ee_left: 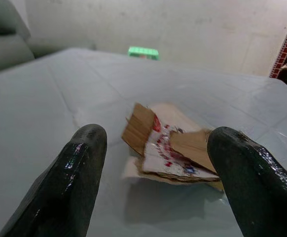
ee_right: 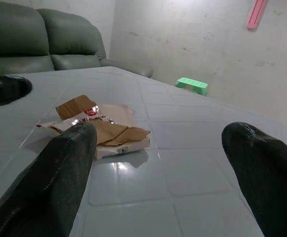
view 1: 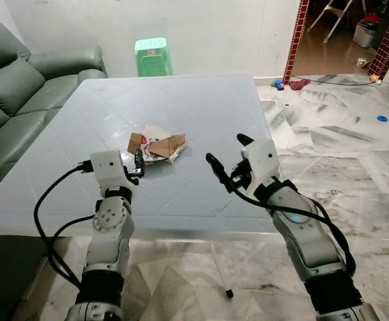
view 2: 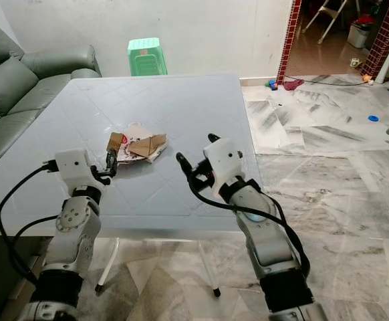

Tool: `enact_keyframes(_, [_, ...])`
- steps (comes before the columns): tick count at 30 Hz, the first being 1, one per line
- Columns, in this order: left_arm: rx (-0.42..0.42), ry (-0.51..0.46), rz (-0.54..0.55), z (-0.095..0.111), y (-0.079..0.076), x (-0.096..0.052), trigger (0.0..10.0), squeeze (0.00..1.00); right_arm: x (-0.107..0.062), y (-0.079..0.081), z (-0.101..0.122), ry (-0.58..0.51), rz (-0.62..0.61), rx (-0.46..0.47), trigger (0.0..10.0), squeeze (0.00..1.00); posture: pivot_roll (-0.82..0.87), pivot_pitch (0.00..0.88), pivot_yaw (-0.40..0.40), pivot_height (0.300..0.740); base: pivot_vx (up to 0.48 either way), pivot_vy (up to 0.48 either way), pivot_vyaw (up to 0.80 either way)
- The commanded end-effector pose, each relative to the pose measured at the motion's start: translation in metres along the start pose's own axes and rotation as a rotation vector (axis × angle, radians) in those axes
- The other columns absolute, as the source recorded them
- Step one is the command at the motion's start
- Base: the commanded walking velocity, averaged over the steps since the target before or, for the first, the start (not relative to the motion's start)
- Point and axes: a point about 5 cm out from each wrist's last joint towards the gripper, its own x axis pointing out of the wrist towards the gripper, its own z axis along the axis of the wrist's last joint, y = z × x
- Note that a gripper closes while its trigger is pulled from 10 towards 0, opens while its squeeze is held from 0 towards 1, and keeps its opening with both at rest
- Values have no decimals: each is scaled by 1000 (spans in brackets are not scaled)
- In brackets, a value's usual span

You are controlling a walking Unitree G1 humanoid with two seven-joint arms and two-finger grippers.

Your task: Picking trash to rubbish bin

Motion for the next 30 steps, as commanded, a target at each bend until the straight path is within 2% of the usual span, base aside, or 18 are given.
enact_keyframes(1, [-18,22,6,0,-1,5,10000,0,1,2,8,-23,17,-8,10000,0,-52,27,57,740,0,0,0])
enact_keyframes(5, [-177,81,16,-6,-7,13,10000,0,-4,-2,16,-45,-1,-30,10000,0,-59,52,65,740,0,0,0])
enact_keyframes(8, [-197,91,18,-7,-7,14,10000,0,-4,-2,16,-47,-1,-31,10000,0,-60,55,66,740,0,0,0])
enact_keyframes(9, [-229,107,35,-8,-7,15,10000,0,-6,-1,17,-48,2,-33,10000,0,-64,70,70,740,0,0,0])
enact_keyframes(10, [-318,150,87,-13,-6,17,10000,0,-9,4,16,-31,28,-19,10000,0,-67,88,73,740,0,0,0])
enact_keyframes(14, [-367,180,102,-16,-8,18,10000,0,-15,11,14,-8,80,-11,10000,0,-72,108,76,740,0,0,0])
enact_keyframes(17, [-433,218,116,-23,-11,18,10000,0,-25,22,13,19,183,-3,10000,0,-86,131,77,740,0,0,0])
enact_keyframes(18, [-457,218,111,-23,-13,18,10000,1000,-28,23,13,28,203,-7,10000,0,-90,139,77,740,0,0,0])
enact_keyframes(29, [-592,228,82,-26,-21,24,10000,1000,-34,23,16,40,196,-22,10000,0,-118,168,75,740,0,0,0])
enact_keyframes(30, [-633,218,79,-24,-21,26,10000,0,-36,26,17,45,200,-25,10000,0,-125,169,76,740,0,0,0])
